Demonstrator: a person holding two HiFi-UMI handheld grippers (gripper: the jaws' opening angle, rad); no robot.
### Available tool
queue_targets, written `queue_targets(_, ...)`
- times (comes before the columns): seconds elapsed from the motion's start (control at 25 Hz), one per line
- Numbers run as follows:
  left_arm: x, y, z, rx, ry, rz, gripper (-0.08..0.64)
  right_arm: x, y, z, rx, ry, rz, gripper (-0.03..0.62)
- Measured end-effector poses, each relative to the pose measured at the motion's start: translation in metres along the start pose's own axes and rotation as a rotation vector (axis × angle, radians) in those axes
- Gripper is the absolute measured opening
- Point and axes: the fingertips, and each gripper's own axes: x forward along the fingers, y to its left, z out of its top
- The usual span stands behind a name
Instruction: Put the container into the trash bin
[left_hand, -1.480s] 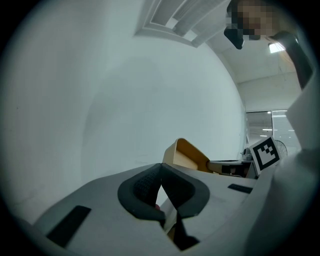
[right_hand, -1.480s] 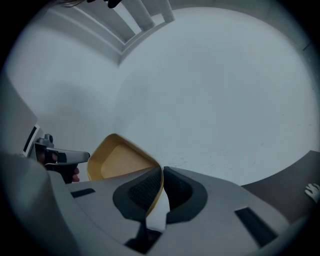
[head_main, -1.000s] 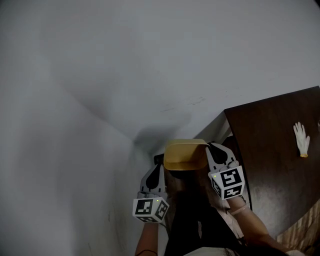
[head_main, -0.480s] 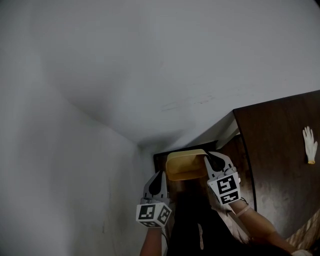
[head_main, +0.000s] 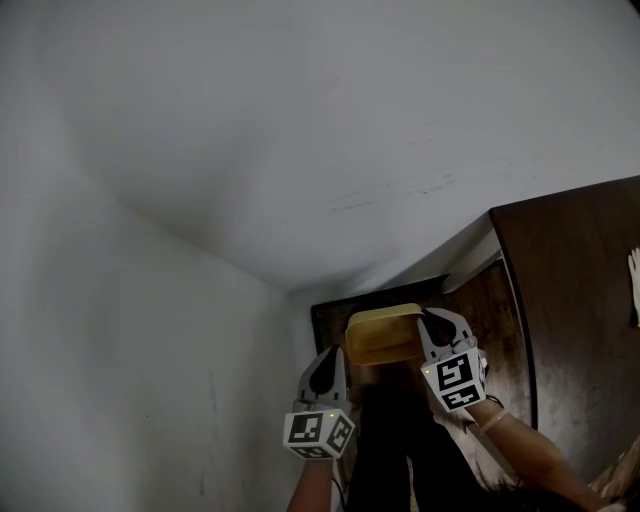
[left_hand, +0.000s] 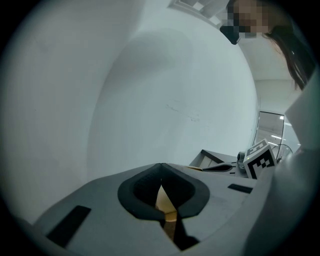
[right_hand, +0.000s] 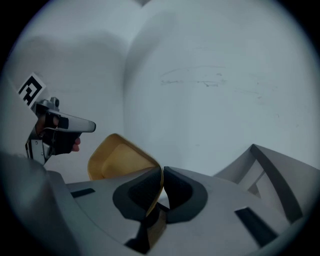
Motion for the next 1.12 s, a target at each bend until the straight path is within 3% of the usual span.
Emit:
queue_targets(0.52, 0.028, 0.044, -0.066, -0.013, 0.069, 0.000, 0.020, 0.071, 0.016, -0.075, -0.149, 0.122, 0.006, 0.028)
queue_targets(0.88, 0.044, 0.071, -0.105, -0.032, 0.119, 0.007, 0.020, 0.108, 0.028, -0.118, -0.163, 0.199, 0.020, 0.029)
queue_targets(1.12, 0.058, 0.087, -0.110, -0.049, 0.108, 0.021, 0.020, 0.131, 0.035, -0.144, -0.189, 0.267, 0.023, 0.031)
